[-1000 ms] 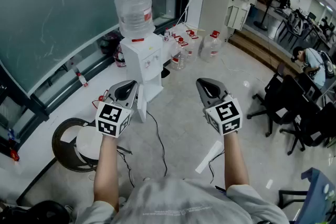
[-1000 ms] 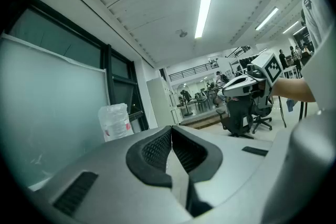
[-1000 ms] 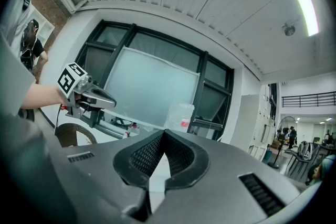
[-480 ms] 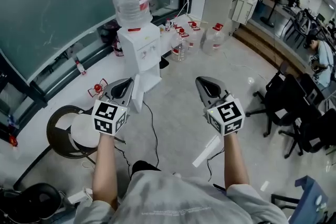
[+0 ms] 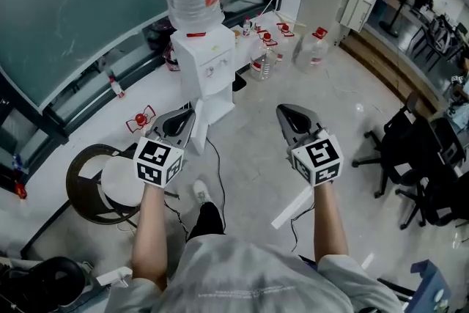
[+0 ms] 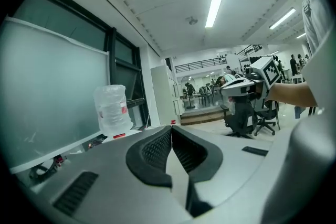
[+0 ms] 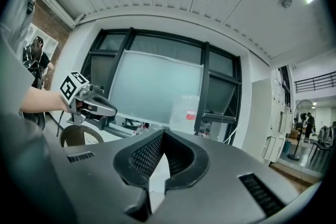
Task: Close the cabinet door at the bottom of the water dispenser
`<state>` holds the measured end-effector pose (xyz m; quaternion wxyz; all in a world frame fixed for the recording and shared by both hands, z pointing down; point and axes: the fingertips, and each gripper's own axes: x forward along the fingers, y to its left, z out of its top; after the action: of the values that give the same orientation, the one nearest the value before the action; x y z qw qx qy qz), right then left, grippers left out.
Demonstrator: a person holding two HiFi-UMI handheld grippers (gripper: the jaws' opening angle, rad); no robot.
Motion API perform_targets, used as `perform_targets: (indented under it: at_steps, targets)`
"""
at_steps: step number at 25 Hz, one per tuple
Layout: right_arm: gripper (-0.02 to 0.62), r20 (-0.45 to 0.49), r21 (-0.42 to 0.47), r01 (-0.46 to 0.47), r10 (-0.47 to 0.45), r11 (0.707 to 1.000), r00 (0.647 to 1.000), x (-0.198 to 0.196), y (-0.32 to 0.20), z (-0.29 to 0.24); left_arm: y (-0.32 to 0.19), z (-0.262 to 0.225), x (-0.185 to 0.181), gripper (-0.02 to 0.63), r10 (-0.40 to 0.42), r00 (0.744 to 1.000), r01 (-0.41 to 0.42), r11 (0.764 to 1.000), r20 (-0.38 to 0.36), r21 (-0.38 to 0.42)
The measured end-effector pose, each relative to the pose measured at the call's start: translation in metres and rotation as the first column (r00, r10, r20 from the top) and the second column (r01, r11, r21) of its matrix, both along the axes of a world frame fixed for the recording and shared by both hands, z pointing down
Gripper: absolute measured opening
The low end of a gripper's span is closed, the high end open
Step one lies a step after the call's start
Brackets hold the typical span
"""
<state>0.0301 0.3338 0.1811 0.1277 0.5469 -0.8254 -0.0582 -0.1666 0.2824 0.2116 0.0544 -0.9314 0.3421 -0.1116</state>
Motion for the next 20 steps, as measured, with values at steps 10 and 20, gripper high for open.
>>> perform_targets:
  at_steps: [10,20]
  targets:
    - [0.028,0.018,-0.012,-0.037,0.037,0.999,0.999,-0.035,-0.199,0.009,-0.214,0.013,-0.026,0.018,0.044,0.999,-0.044,0.999,0.010,-0.031]
    - [0.029,0.067,-0.172,-0.028,0.040,0.985,0.997,-0.073,-0.355,0.082,-0.357,0.059,-0.043,0.020,0.002,0.977,-0.042,0.982,-0.211,-0.183]
